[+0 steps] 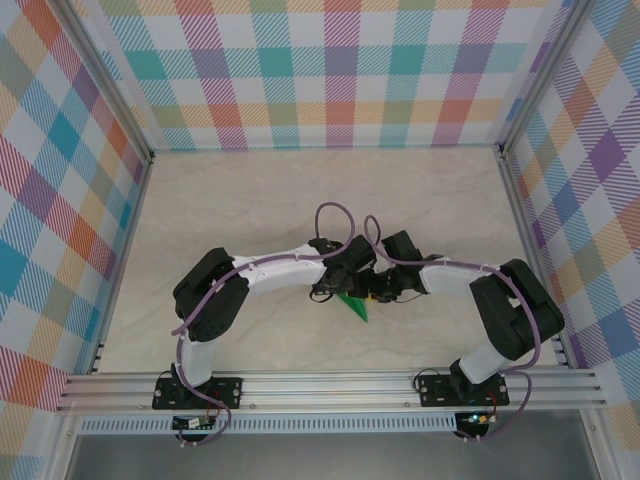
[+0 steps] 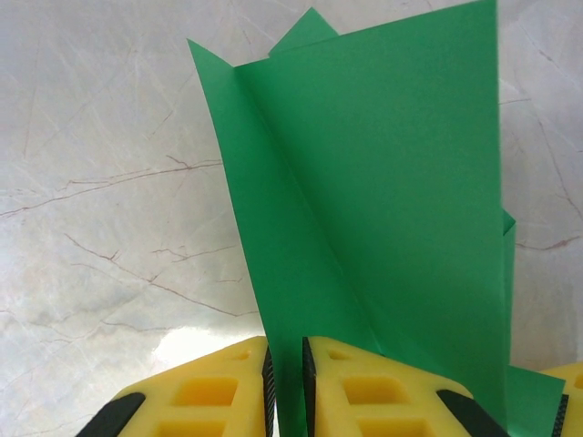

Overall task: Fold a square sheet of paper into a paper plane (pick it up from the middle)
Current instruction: Move a paper plane to the center of the table.

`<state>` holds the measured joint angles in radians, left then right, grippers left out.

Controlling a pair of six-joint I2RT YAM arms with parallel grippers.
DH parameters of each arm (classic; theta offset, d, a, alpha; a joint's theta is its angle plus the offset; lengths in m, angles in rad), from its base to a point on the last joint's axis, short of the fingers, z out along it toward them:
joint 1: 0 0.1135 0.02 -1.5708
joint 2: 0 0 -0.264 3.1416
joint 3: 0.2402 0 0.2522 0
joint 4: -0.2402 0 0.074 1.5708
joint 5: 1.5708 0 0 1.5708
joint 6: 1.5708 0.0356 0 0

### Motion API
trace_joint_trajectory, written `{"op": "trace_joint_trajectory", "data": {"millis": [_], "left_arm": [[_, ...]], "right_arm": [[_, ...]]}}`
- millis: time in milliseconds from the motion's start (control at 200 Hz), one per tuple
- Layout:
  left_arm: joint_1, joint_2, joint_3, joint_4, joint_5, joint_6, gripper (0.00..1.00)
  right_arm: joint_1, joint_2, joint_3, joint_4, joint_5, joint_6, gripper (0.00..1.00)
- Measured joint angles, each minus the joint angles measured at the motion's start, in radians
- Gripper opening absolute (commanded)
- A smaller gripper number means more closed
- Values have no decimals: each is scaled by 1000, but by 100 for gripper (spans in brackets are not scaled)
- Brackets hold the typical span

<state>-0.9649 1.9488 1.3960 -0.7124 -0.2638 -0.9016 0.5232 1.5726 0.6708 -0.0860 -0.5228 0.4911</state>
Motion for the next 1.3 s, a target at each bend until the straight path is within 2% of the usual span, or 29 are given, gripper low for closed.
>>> {"op": "trace_joint_trajectory", "data": {"millis": [315,600,770,855,1070,1300], "left_arm": [[2,-28,-32,20,0,-1,18],[40,-107,-124,125,40,-23,23],[76,-113,-152,174,77,-26,21],[80,-113,-152,191,92,-26,21],[80,-113,-152,196,109,-26,21],[83,-113,-152,196,114,-26,21]], "right_arm": [[12,-14,0,3,17,-11,59],[19,-56,-13,21,13,-19,61],[21,-57,-16,17,18,-37,57],[21,-55,-15,12,33,-43,53],[27,-47,-14,-13,87,-64,50],[55,-46,7,-62,152,-98,38]]}}
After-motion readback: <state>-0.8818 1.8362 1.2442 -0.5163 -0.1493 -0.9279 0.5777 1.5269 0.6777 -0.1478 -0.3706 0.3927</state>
